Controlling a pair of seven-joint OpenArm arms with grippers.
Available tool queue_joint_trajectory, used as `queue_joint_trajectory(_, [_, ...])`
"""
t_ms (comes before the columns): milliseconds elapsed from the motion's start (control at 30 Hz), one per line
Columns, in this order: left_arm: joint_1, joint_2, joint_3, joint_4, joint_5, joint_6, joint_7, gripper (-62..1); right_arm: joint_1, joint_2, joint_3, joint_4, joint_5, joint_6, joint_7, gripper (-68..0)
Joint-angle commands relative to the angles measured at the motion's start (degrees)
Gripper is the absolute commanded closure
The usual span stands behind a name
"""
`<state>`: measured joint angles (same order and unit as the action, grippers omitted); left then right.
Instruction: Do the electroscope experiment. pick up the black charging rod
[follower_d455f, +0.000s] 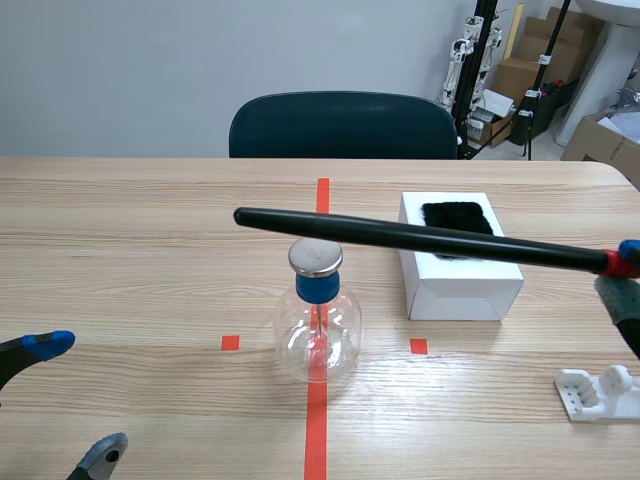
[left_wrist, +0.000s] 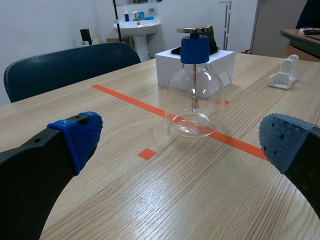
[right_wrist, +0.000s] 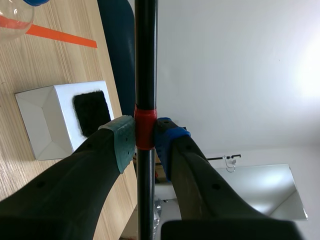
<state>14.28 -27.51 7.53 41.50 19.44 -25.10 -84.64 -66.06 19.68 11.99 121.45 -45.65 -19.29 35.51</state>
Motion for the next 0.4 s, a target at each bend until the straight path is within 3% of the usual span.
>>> queue_joint_trajectory(0, [-0.02,-0.46,-0.48,0.81,-0.57,-0.02,-0.81,-62.3,0.35,0.48,0.44,0.94,0.66,-0.83,0.07,0.1])
queue_joint_trajectory(367, [-0.02,-0.46,-0.48,0.81,-0.57,-0.02,-0.81,-62.3,0.35,0.48,0.44,0.94,0.63,-0.83,1.09,0.0])
